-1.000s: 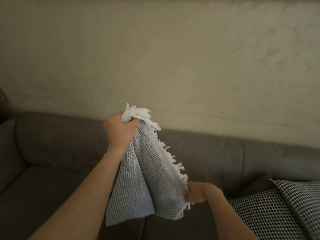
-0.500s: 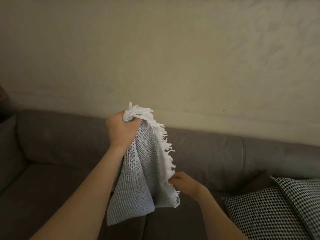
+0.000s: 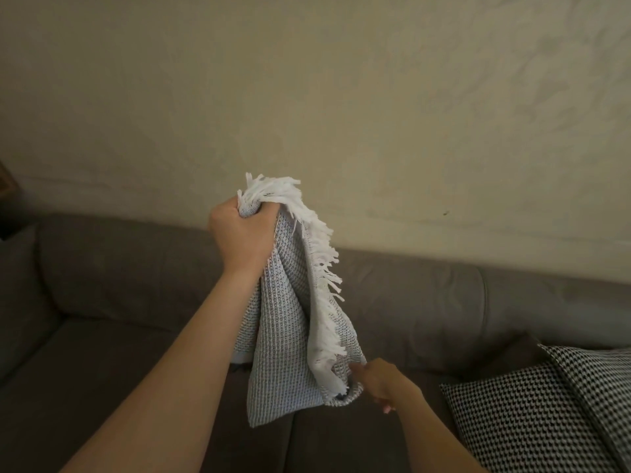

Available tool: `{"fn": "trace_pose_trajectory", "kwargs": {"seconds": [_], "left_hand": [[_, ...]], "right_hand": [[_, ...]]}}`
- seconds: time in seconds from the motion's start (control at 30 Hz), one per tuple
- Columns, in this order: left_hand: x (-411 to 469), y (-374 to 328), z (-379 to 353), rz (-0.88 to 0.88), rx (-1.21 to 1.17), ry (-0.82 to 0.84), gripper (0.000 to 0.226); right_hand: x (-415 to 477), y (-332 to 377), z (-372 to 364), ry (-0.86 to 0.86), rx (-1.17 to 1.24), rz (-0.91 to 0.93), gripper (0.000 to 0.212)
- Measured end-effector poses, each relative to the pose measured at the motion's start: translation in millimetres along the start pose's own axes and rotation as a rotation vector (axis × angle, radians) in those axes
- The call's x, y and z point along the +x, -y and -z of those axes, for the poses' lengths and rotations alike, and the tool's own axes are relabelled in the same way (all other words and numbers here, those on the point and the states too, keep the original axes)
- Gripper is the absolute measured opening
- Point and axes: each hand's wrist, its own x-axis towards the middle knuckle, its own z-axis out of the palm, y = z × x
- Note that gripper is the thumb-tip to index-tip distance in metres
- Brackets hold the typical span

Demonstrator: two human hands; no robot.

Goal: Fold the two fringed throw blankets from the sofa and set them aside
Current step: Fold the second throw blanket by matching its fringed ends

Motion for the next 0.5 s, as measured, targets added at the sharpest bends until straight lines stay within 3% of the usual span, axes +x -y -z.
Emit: {"fn": "trace_pose_trajectory", "kwargs": {"seconds": [0.07, 0.2, 0.3, 0.4, 0.43, 0.47, 0.5], "left_hand": [[-0.3, -3.3, -1.5, 0.029, -0.031, 0.005, 0.042], [-6.7, -11.2, -6.9, 0.101, -0.109, 0.026, 0.046], [-13.0, -12.9, -11.2, 0.174, -0.172, 0.034, 0.041], [-18.6, -14.0, -12.8, 0.22, -0.249, 0.064, 0.026], [-19.4, -14.4, -12.7, 0.232, -0.268, 0.07, 0.024], [-19.7, -15.2, -12.1, 0.246, -0.284, 0.075, 0.023], [-19.8, -15.8, -11.4, 0.26, -0.299, 0.08, 0.023]], "right_hand": [[3.9, -3.8, -7.1, -0.065, 0.056, -0.028, 0.066], [7.3, 10.5, -6.9, -0.209, 0.102, 0.052, 0.05], [7.1, 30.1, -7.1, -0.167, -0.018, 0.16, 0.032], [5.0, 40.3, -7.9, -0.137, 0.012, 0.234, 0.048], [2.5, 41.9, -6.9, -0.13, 0.04, 0.262, 0.042], [-0.2, 42.9, -5.4, -0.123, 0.058, 0.288, 0.023], [1.9, 41.6, -7.7, -0.085, 0.073, 0.3, 0.021]]}}
